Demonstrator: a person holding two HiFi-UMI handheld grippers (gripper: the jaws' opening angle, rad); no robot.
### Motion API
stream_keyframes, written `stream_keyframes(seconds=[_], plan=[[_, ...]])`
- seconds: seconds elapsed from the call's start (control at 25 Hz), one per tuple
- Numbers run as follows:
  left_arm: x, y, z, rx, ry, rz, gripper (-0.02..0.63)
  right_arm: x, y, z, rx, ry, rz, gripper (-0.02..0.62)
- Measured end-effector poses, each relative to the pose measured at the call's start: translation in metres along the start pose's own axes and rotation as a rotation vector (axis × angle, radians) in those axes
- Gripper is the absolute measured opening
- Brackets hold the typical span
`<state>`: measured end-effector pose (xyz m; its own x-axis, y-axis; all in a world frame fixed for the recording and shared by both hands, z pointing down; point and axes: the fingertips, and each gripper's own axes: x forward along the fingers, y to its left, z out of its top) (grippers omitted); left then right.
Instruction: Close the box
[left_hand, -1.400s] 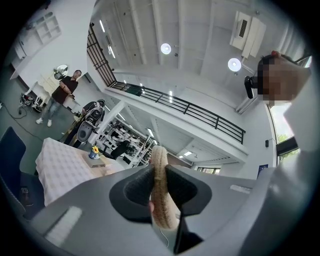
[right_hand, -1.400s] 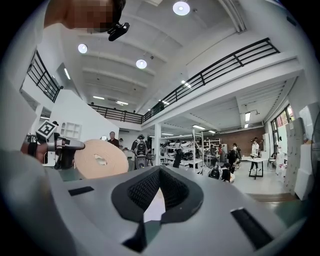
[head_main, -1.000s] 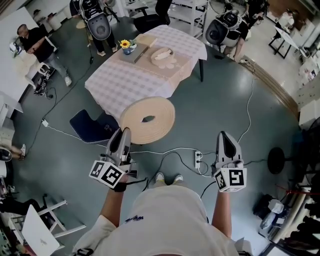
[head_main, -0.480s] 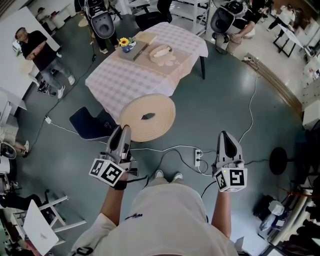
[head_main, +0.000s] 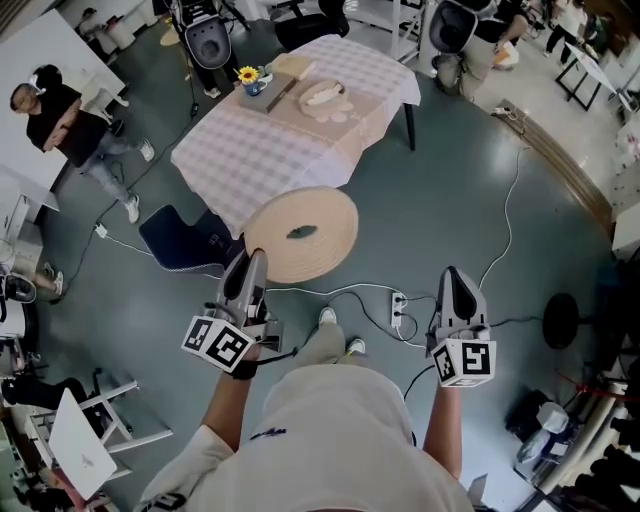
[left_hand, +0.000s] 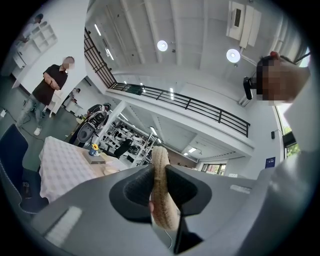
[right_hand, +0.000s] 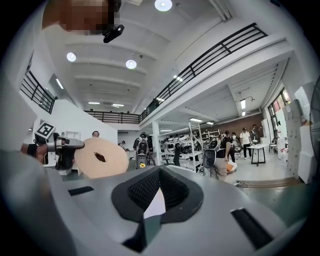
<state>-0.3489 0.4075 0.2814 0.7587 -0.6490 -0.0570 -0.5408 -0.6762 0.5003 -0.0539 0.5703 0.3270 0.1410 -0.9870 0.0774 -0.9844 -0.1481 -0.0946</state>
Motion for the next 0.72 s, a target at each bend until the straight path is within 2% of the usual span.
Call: stream_keyframes(seconds=[0.32, 0.44, 0.72], plan=[[0.023, 0.023, -0.006, -0.015, 0.000, 0.021, 0.074, 0.023, -0.004, -0.005, -0.018, 0.020, 0.016, 0.003], [0.042, 0.037, -0.008, -0.025, -0.003, 0.026, 0.074, 0.035, -0.012, -0.006, -0.019, 0.027, 0.007, 0.003], [0.100, 0.060, -0.003, -0.048, -0.008, 0.006, 0.074, 0.090, -0.012, 0.009, -0.038, 0.031, 0.063, 0.003]])
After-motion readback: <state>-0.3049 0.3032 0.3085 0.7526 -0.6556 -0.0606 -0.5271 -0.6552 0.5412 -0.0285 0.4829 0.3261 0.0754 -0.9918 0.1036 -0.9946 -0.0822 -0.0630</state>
